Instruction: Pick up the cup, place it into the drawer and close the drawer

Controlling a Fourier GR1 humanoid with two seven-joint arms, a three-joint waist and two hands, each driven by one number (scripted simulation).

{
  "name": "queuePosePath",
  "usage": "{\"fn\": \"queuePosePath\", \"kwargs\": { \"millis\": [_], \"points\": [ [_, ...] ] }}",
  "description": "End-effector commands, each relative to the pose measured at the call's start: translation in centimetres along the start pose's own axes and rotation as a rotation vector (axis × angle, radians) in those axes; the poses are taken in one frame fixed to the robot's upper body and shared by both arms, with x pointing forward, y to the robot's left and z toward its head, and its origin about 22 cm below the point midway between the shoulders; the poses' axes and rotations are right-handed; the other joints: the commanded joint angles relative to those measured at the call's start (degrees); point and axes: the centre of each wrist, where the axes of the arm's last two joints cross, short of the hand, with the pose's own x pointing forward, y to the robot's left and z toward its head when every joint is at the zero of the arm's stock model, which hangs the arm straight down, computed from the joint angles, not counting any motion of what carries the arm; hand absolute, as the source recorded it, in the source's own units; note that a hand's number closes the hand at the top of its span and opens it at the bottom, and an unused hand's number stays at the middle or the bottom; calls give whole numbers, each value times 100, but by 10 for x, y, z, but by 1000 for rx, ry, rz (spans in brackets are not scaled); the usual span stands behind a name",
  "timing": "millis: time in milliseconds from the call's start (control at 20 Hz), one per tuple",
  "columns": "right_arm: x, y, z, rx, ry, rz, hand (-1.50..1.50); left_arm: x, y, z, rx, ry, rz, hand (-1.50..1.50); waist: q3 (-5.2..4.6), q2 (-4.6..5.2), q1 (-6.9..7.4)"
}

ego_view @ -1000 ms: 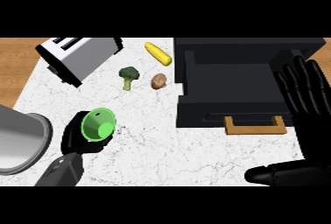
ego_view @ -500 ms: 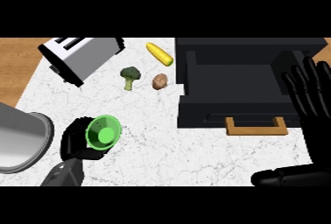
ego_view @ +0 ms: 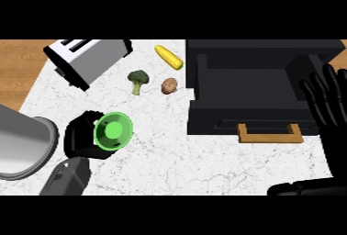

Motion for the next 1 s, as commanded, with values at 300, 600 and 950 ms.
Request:
{"fn": "queuePosePath", "kwargs": {
  "millis": [300, 600, 950],
  "points": [
    [0, -2, -14, -10, 10, -2, -150, 63, -82, -55, -199, -60, 104, 150, 2, -5, 55],
    [-13, -13, -11, 17, 0, -1, -150, 104, -115, -105, -206, -95, 114, 150, -3, 29, -42],
    [-17, -1, 6, -13, -3, 11, -150, 140, -176, -124, -228, -88, 90, 150, -4, 21, -64]
  ]
}}
